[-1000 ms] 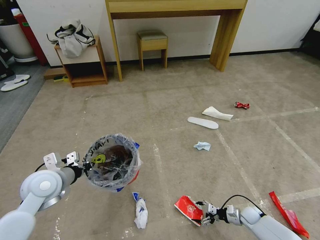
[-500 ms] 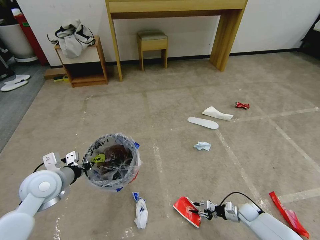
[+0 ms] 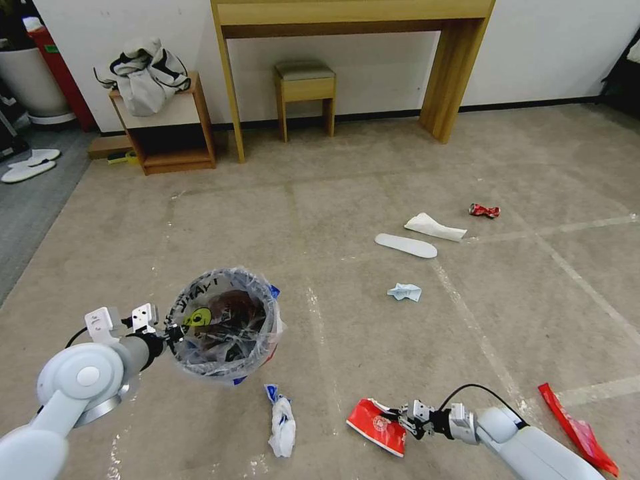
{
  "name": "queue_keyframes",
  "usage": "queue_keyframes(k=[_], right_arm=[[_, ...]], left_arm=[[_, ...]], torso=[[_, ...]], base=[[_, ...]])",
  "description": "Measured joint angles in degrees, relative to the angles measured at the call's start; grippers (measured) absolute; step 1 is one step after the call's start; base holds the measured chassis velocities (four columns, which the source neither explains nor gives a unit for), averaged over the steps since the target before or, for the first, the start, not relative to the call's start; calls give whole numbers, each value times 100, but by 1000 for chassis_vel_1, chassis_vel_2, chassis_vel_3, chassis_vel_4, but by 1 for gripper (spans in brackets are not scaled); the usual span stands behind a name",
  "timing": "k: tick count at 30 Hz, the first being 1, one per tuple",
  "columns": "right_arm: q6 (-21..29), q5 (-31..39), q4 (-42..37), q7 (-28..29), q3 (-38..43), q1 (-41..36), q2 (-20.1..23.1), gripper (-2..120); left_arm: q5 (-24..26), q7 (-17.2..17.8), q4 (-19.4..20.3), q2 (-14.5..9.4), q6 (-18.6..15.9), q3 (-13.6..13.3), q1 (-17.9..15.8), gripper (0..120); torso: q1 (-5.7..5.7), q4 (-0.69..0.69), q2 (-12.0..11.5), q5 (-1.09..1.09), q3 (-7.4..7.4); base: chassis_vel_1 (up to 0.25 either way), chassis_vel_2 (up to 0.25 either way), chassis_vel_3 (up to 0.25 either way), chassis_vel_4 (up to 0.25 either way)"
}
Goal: Pick up the trash bin and place the garbage on the floor into it.
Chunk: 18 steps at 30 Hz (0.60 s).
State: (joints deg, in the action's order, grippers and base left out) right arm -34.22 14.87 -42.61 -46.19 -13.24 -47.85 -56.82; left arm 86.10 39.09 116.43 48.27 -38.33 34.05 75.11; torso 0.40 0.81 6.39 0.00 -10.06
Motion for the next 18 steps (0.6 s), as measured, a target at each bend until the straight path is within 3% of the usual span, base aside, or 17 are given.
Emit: queue_keyframes(k=[9, 13, 18], right_arm=[[22, 315, -447, -42, 280, 19, 147, 0], [143, 644, -1386, 18, 781, -48, 482, 0], [451, 1348, -3029, 323, 1450, -184, 1212, 0]], left_arm=[[95, 50, -11, -51, 17, -17, -74, 0], [161, 88, 1, -103, 17, -14, -75, 0], [291, 163, 96, -179, 17, 69, -59, 0]], torso=[[0, 1, 0, 2, 0], [0, 0, 0, 0, 0], [0, 1, 0, 1, 0]], base=[[0, 0, 0, 0], [0, 0, 0, 0], [0, 0, 0, 0]])
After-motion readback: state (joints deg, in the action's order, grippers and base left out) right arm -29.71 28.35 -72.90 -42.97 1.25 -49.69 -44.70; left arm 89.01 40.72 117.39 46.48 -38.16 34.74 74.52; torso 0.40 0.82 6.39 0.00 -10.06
